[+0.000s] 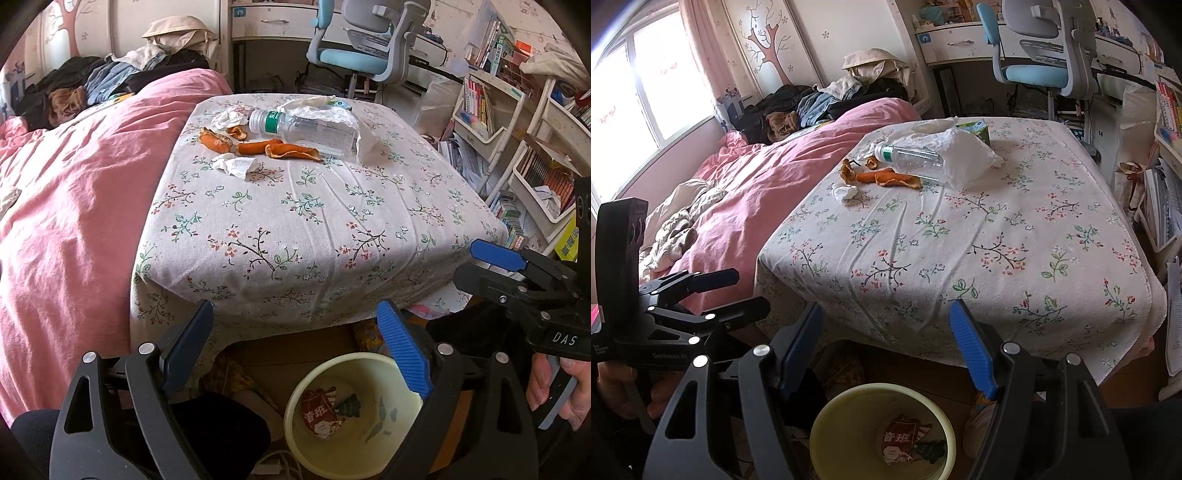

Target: Collect trash

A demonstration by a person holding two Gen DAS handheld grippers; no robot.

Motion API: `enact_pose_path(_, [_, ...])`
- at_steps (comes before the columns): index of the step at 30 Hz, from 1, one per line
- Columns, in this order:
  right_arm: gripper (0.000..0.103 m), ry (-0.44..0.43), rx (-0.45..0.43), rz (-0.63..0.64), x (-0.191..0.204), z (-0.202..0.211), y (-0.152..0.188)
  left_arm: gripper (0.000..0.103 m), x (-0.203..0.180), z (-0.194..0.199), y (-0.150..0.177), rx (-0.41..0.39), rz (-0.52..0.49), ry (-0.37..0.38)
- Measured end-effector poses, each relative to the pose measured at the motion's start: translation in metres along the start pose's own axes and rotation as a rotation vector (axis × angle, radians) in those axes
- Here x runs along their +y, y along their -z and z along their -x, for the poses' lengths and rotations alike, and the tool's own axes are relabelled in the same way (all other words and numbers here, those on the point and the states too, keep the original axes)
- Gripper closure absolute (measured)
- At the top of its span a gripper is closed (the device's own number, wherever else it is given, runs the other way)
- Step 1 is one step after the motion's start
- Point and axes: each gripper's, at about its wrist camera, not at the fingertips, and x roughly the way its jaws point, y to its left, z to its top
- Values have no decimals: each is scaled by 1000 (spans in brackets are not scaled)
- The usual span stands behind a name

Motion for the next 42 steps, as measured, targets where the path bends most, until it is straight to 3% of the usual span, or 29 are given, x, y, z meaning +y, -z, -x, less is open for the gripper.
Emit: enact_pose_path(42, [34,2,5,1,4,-1,2,11,2,0,-4,-9,13,-16])
